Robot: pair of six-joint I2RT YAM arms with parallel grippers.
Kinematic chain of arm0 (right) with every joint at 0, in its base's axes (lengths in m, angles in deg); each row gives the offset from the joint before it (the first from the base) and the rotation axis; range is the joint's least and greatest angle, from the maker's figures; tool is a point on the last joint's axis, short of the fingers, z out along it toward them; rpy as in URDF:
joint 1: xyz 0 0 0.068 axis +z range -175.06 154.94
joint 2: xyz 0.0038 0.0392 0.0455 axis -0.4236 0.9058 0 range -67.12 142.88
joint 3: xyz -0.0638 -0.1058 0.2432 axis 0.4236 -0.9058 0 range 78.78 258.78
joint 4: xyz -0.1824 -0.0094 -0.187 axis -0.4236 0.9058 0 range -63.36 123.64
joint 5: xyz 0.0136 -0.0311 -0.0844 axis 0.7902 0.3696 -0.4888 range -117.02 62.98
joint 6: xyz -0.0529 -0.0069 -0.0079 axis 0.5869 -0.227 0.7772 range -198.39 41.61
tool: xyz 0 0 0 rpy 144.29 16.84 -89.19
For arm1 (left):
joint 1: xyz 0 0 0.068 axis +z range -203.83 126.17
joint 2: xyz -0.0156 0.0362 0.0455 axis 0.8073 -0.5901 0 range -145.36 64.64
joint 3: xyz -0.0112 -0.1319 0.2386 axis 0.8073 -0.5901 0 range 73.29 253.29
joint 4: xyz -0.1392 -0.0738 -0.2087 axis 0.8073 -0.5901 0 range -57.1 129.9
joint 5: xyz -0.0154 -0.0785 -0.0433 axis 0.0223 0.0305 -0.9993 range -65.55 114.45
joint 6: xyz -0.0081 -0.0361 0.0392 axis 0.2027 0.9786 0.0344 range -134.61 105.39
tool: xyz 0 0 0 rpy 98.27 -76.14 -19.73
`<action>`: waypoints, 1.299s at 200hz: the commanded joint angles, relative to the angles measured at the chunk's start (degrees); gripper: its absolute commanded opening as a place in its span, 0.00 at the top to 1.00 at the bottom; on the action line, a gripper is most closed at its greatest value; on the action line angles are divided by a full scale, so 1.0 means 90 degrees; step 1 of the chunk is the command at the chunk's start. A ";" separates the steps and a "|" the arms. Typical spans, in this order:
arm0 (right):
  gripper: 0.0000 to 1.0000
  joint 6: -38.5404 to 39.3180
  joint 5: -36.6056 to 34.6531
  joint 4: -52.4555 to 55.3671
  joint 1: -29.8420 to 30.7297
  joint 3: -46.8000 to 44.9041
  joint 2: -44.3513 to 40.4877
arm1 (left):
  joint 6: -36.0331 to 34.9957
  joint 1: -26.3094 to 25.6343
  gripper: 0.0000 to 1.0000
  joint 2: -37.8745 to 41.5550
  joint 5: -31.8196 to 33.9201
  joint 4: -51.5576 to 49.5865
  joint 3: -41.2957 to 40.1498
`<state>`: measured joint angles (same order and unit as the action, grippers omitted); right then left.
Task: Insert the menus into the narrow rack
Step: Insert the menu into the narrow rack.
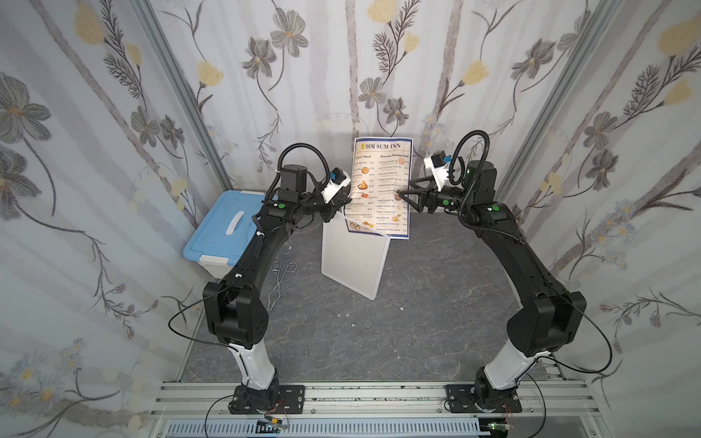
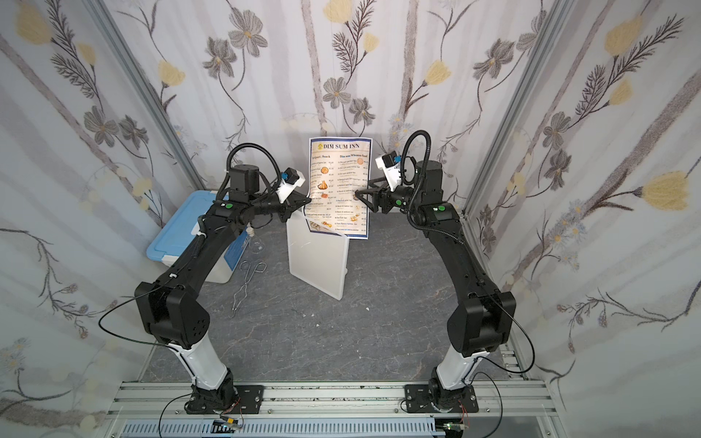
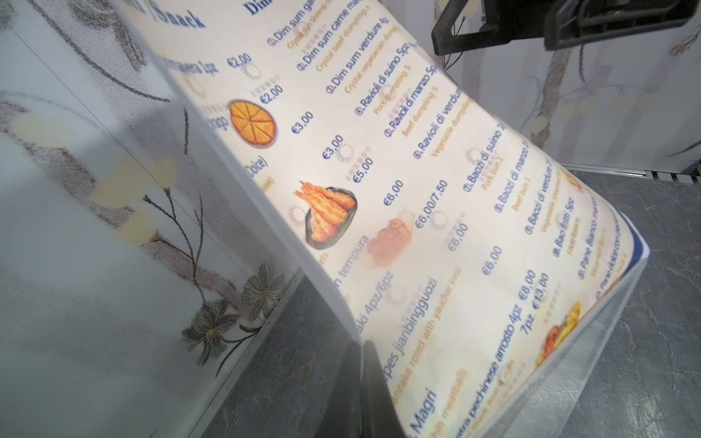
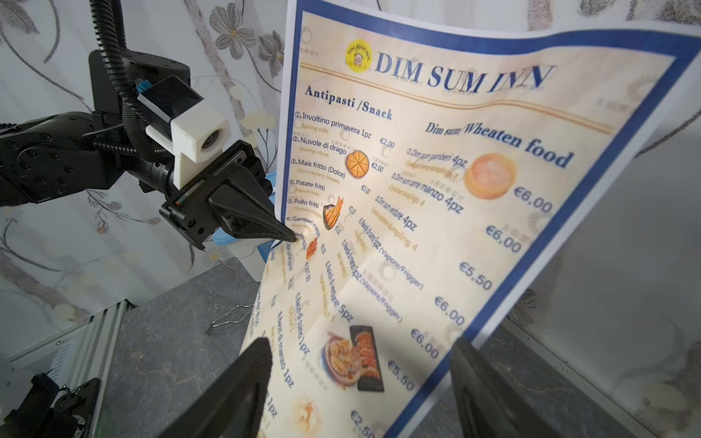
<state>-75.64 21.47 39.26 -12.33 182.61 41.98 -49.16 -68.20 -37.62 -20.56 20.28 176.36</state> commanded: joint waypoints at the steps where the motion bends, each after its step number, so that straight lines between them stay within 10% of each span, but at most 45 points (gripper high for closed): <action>1: 0.25 0.0338 0.0445 0.0635 -0.0017 0.0599 0.0365 | -0.0205 0.0005 1.00 0.0055 -0.0039 0.0206 -0.0007; 126: 0.24 0.0491 0.0922 0.1042 -0.0213 0.0834 0.0698 | -0.0180 0.0075 1.00 0.0129 -0.0106 0.0382 -0.0153; 189: 0.61 0.0385 0.0961 0.1029 0.0001 0.1043 0.0848 | -0.0205 0.0088 1.00 0.0161 -0.0071 0.0391 -0.0209; 260: 0.79 0.0490 0.0795 0.1196 0.0228 0.1110 0.0839 | -0.0144 0.0176 1.00 0.0188 -0.0059 0.0531 -0.0260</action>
<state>-72.96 28.36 49.16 -10.63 192.14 49.63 -49.29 -67.07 -36.44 -20.56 22.97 174.20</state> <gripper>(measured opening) 0.239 0.051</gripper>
